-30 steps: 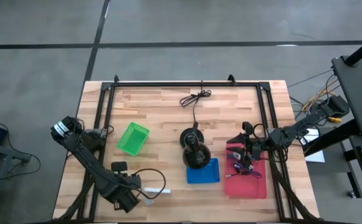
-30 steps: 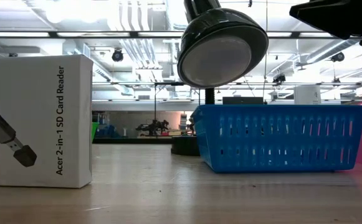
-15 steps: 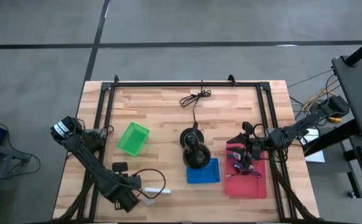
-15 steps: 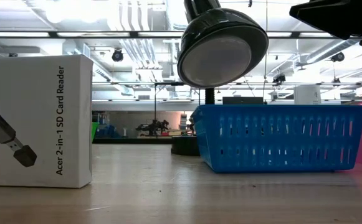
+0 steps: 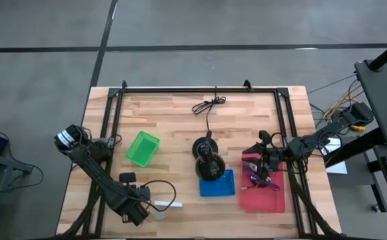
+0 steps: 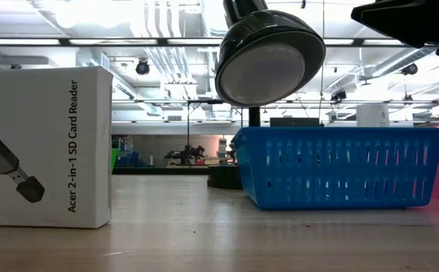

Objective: Pick and place items into bin
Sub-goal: Put the left card reader box into the green bin

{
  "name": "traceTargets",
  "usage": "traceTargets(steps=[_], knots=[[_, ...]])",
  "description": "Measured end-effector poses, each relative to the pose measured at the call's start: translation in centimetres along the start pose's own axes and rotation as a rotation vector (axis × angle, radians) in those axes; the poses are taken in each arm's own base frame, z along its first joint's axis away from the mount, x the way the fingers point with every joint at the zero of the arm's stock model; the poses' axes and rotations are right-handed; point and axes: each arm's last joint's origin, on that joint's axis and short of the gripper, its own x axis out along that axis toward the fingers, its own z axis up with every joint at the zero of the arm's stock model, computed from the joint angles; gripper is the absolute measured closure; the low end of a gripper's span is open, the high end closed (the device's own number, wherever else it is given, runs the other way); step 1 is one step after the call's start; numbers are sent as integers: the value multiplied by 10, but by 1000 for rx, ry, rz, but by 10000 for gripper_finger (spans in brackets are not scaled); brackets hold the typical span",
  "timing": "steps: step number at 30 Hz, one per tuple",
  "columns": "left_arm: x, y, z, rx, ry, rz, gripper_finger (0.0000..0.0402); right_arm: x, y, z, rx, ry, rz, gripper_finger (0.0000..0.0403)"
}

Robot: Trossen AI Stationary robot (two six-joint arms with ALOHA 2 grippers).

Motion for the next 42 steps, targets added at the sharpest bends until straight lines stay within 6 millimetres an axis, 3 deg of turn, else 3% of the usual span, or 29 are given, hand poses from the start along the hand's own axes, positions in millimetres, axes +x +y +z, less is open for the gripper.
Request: traceTargets(steps=[9,19,26,42], knots=[[0,0,0,8,1,2,380,0,0,0,1,0,0,291],[-7,3,-2,-9,-10,-8,380,0,0,0,1,0,0,291],[-22,18,-9,-227,-13,23,380,0,0,0,0,0,1,291],[-64,54,-6,-610,-279,20,380,0,0,0,0,1,1,291]])
